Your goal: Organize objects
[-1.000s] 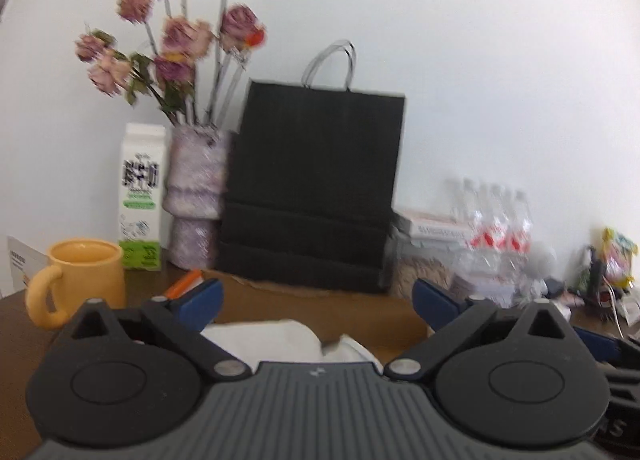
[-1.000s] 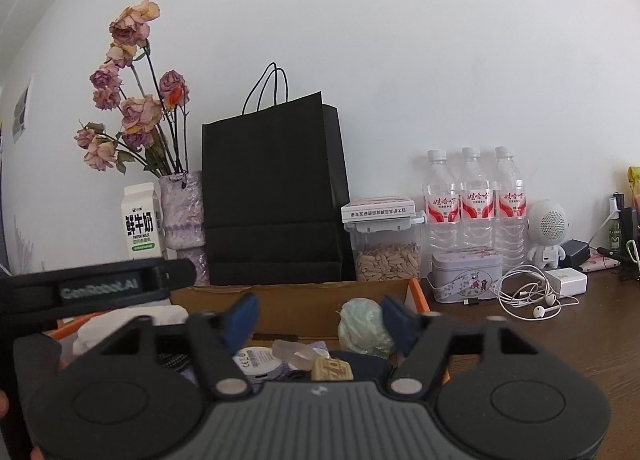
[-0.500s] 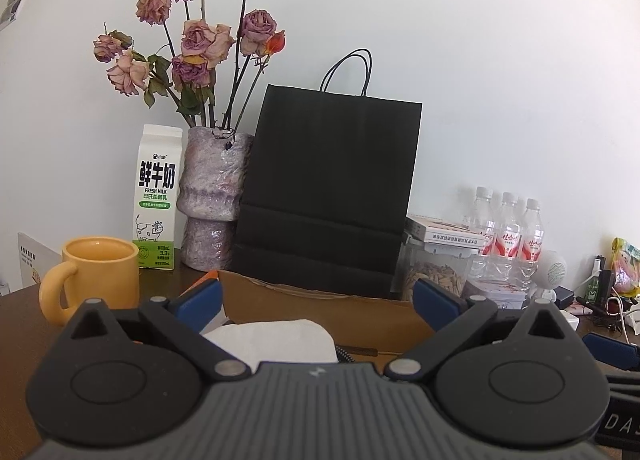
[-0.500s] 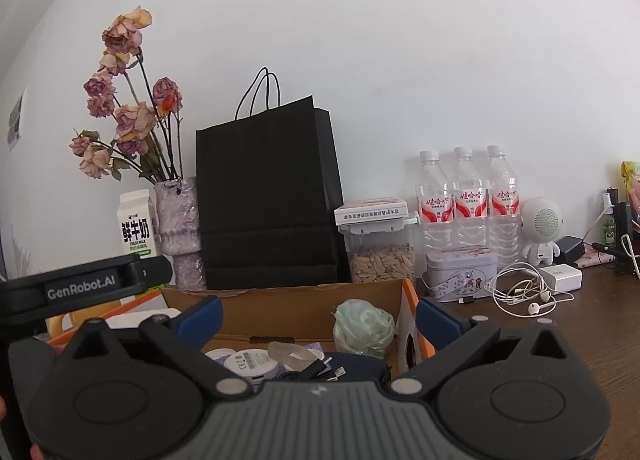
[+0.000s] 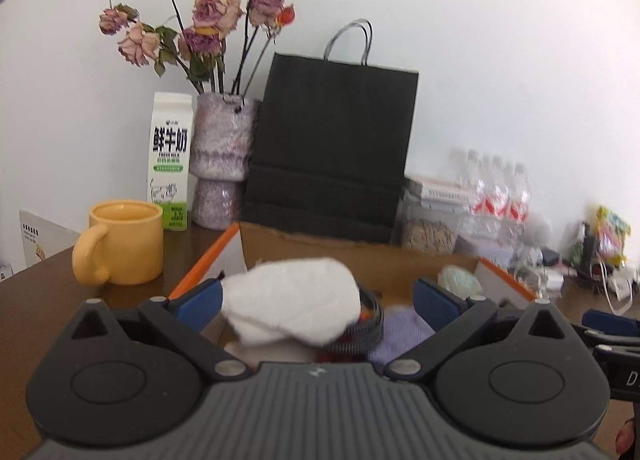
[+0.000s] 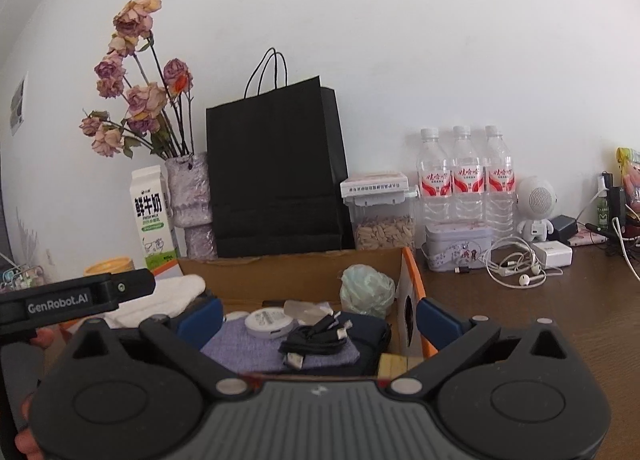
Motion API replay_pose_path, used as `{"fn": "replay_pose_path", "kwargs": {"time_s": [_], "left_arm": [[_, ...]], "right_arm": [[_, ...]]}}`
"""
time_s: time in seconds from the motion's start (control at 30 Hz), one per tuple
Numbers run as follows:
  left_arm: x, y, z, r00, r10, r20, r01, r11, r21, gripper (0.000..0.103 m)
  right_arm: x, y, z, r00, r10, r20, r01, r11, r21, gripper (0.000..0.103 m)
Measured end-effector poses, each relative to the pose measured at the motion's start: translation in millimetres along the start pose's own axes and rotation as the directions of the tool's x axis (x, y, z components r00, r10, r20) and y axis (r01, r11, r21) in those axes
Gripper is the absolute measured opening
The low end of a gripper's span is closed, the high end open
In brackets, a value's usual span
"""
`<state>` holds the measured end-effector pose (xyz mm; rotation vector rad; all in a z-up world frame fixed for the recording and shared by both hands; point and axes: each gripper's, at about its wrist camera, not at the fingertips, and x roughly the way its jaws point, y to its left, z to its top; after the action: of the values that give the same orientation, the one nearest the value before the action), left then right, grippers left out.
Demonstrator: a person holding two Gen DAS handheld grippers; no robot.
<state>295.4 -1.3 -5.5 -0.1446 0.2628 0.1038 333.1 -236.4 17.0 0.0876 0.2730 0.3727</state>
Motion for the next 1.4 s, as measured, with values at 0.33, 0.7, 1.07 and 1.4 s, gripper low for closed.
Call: {"fn": "replay_pose_path", "kwargs": {"time_s": [0.33, 0.7, 1.07, 1.4], "left_arm": [[-62.7, 5.4, -11.1, 0.99, -0.071, -0.125, 0.081, 0.994, 0.08, 0.103], [-85.6, 18.2, 6.1, 0.968, -0.085, -0.235, 0.081, 0.996, -0.025, 0.103], [-88.3, 15.8, 2.2, 0.965, -0.069, -0.254, 0.061, 0.997, -0.042, 0.103], [-88.4, 14.7, 1.2, 0.964, -0.066, -0.258, 0.058, 0.998, -0.039, 0.103]], "right_arm": [[-61.0, 27.4, -2.7, 0.989, 0.074, -0.126, -0.076, 0.997, -0.012, 0.103], [-98.6, 37.3, 26.5, 0.974, 0.029, -0.226, -0.017, 0.998, 0.055, 0.103], [-107.0, 35.7, 29.9, 0.974, -0.001, -0.228, 0.017, 0.997, 0.071, 0.103], [-104.2, 37.2, 27.9, 0.972, -0.005, -0.236, 0.019, 0.998, 0.059, 0.103]]}}
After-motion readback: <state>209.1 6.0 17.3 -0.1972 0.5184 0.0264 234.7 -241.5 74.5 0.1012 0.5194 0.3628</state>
